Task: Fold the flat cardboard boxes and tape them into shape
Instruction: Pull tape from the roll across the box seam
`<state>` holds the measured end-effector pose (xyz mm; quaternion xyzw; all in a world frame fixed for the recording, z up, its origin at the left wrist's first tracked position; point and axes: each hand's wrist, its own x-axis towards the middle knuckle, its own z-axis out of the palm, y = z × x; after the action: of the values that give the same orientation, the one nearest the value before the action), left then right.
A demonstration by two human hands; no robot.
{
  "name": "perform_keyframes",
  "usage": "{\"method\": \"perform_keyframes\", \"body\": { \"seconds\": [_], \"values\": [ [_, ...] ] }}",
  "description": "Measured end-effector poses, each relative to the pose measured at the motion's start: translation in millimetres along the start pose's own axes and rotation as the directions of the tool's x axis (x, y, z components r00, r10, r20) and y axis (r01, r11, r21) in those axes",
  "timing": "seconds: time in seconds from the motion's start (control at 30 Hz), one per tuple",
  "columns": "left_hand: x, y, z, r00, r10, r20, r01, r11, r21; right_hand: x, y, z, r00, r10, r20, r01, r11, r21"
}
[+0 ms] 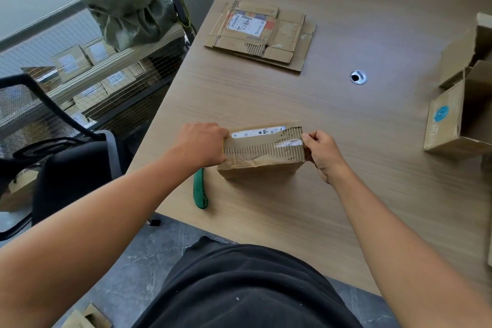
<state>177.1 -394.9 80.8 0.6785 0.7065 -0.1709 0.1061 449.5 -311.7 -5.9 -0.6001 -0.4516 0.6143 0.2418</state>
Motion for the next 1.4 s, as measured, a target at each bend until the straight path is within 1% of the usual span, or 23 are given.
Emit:
{"method": "perform_keyframes", "body": {
  "seconds": [0.07, 0.1, 0.2, 0.27, 0.3, 0.33, 0.37, 0.4, 0.43, 0.47, 0.5, 0.53, 0.57, 0.63, 0.7, 0.77, 0.83, 0.87, 0.93, 1.0, 1.17, 1.3, 1.4],
  "values": [
    [0.4, 0.0, 0.0, 1.0, 0.002, -0.002, -0.002, 1.0, 0.006, 1.3, 1.5, 4.8, 0.999, 0.038, 0.006, -0.038, 0.999, 0.035],
    [0.4, 0.1, 1.0, 1.0, 0.004, -0.001, -0.004, 1.0, 0.009, 1.9, 1.6, 8.7, 0.999, 0.043, 0.008, -0.043, 0.999, 0.012],
    [2.1, -0.2, 1.5, 1.0, 0.004, 0.002, -0.005, 1.0, 0.009, 3.7, 1.5, 18.0, 0.998, 0.062, 0.022, -0.055, 0.974, -0.218],
    [3.9, -0.1, 0.5, 1.0, 0.014, 0.001, -0.014, 1.0, 0.01, 3.6, 3.3, 15.9, 1.0, 0.025, 0.017, -0.015, 0.9, -0.437],
    [4.5, 0.1, 0.0, 1.0, 0.019, 0.003, -0.019, 1.0, 0.011, 2.4, 1.7, 13.6, 0.997, -0.08, -0.019, 0.055, 0.82, -0.569],
    [4.9, 0.1, -0.1, 1.0, 0.025, 0.005, -0.025, 1.0, 0.012, 0.4, -1.1, 12.8, 0.965, -0.258, -0.044, 0.16, 0.715, -0.68],
    [5.0, 0.0, 0.8, 1.0, 0.029, 0.004, -0.029, 0.999, 0.013, -0.8, -5.7, 14.7, 0.898, -0.439, -0.008, 0.288, 0.602, -0.745],
    [4.7, -0.3, 1.5, 1.0, 0.031, 0.002, -0.031, 0.999, 0.015, -0.5, -12.0, 20.1, 0.84, -0.536, 0.091, 0.405, 0.505, -0.762],
    [4.2, -0.7, 1.8, 0.999, 0.032, -0.002, -0.032, 0.999, 0.017, 0.5, -18.0, 28.8, 0.814, -0.54, 0.214, 0.488, 0.436, -0.757],
    [3.8, -1.2, 1.4, 0.999, 0.031, -0.004, -0.031, 0.999, 0.017, 1.7, -20.7, 39.1, 0.816, -0.477, 0.326, 0.521, 0.362, -0.773],
    [3.8, -1.2, 1.0, 0.999, 0.032, -0.002, -0.032, 0.999, 0.018, 3.5, -18.9, 47.4, 0.832, -0.395, 0.39, 0.51, 0.265, -0.818],
    [3.7, -0.6, 1.2, 0.999, 0.035, 0.002, -0.035, 0.999, 0.025, 5.9, -15.5, 52.3, 0.847, -0.341, 0.407, 0.483, 0.176, -0.858],
    [3.9, 0.3, 1.4, 0.999, 0.039, 0.005, -0.04, 0.999, 0.034, 7.9, -13.3, 53.8, 0.859, -0.319, 0.401, 0.459, 0.129, -0.879],
    [4.8, 0.2, 0.1, 0.999, 0.051, 0.011, -0.051, 0.998, 0.031, 10.1, -12.2, 51.5, 0.869, -0.311, 0.385, 0.439, 0.126, -0.89],
    [3.0, -5.7, -2.0, 0.998, 0.062, 0.007, -0.062, 0.998, -0.027, 11.1, -12.1, 50.9, 0.872, -0.307, 0.382, 0.433, 0.119, -0.893],
    [-4.2, -19.6, -3.2, 0.998, 0.068, -0.013, -0.069, 0.982, -0.173, 10.5, -12.9, 53.6, 0.885, -0.294, 0.362, 0.404, 0.096, -0.91],
    [-13.2, -39.1, -3.4, 0.997, 0.053, -0.059, -0.072, 0.918, -0.391, 10.1, -13.4, 56.5, 0.894, -0.295, 0.339, 0.379, 0.089, -0.921],
    [-18.2, -48.7, -2.8, 0.995, 0.048, -0.09, -0.083, 0.889, -0.45, 10.0, -14.0, 57.0, 0.896, -0.294, 0.332, 0.371, 0.089, -0.924],
    [-25.0, -65.3, 1.9, 0.987, 0.055, -0.151, -0.116, 0.898, -0.425, 10.0, -14.5, 57.7, 0.902, -0.289, 0.321, 0.36, 0.092, -0.929],
    [-24.9, -79.9, 9.9, 0.986, 0.034, -0.165, -0.102, 0.898, -0.427, 9.5, -15.0, 59.8, 0.91, -0.273, 0.311, 0.347, 0.097, -0.933],
    [5.9, -93.2, 27.5, 0.993, 0.073, -0.088, -0.097, 0.945, -0.313, 10.8, -18.8, 64.6, 0.926, -0.261, 0.274, 0.304, 0.084, -0.949],
    [34.3, -96.8, 43.1, 0.996, 0.09, 0.026, -0.073, 0.918, -0.39, 10.8, -18.1, 65.0, 0.923, -0.285, 0.259, 0.296, 0.096, -0.95],
    [49.9, -91.4, 55.7, 0.98, 0.172, 0.101, -0.106, 0.879, -0.465, 11.3, -19.4, 65.8, 0.92, -0.302, 0.249, 0.294, 0.112, -0.949]
  ]
}}
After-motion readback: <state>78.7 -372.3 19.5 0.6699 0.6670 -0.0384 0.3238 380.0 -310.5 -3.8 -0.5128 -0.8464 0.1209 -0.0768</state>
